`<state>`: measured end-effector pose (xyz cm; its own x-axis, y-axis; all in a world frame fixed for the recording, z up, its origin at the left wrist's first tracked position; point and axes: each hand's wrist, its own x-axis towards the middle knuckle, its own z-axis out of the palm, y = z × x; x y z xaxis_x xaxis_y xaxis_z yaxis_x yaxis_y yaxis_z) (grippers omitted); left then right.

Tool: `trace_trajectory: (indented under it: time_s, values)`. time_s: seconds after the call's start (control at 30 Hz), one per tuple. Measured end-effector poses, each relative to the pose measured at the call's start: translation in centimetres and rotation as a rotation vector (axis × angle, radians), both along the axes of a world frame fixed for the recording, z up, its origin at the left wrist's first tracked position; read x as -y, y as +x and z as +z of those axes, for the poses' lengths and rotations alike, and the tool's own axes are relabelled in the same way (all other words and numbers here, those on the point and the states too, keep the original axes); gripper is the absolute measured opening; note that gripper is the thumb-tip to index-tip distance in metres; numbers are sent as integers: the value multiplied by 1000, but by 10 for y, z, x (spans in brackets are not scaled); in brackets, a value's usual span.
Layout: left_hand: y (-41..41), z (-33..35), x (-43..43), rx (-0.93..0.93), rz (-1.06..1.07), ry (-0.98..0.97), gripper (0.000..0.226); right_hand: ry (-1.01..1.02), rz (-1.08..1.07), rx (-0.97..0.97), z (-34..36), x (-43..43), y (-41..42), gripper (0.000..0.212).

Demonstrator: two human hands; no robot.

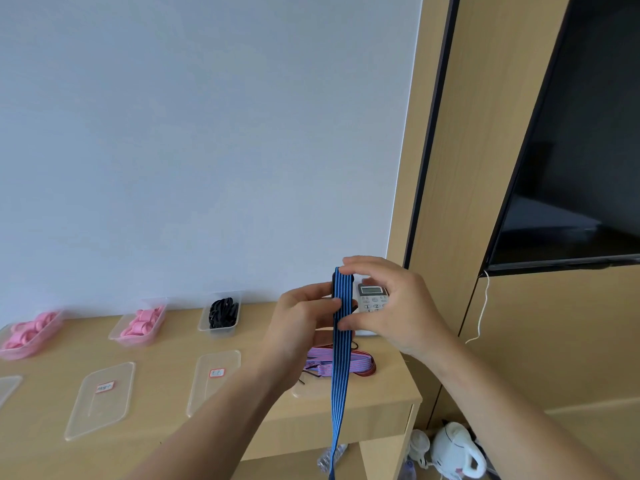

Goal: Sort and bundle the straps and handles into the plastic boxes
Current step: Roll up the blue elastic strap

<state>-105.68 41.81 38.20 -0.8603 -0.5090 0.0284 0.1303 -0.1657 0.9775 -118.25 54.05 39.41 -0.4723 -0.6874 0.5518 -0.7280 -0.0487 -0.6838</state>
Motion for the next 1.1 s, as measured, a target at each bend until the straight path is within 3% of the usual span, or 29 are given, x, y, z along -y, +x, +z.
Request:
trace_trajectory:
  time_s: [0.1, 0.2, 0.27, 0.33, 0.53, 0.67, 0.8, 0.9, 1.1]
  values:
    - [1, 0, -3, 7, 17, -50, 35, 107, 6, 138, 4, 0, -3, 74]
    - [0, -3, -5, 11, 37, -63, 31, 171, 6, 214, 10, 2, -7, 33]
    - [-1, -4, -6, 10, 49, -39, 23, 154, -12, 193, 12, 3, -8, 22]
    - [-1, -5, -7, 41, 59, -36, 16, 96, -43, 221, 15, 3, -9, 22]
    - [-1, -6, -12, 111, 60, -61, 24, -118, -40, 203, 20, 3, -4, 28]
    - [-2, -4, -14, 92, 117, -31, 25, -141, 79, 303, 19, -1, 2, 17]
    - [-2, -2, -15, 65, 156, -15, 24, -41, 191, 401, 19, -5, 4, 14]
    - [-2, -2, -13, 70, 179, -35, 25, -22, 275, 520, 19, -10, 2, 23]
    - [-3, -4, -8, 114, 88, 52, 27, -66, 238, 437, 7, -12, 1, 52]
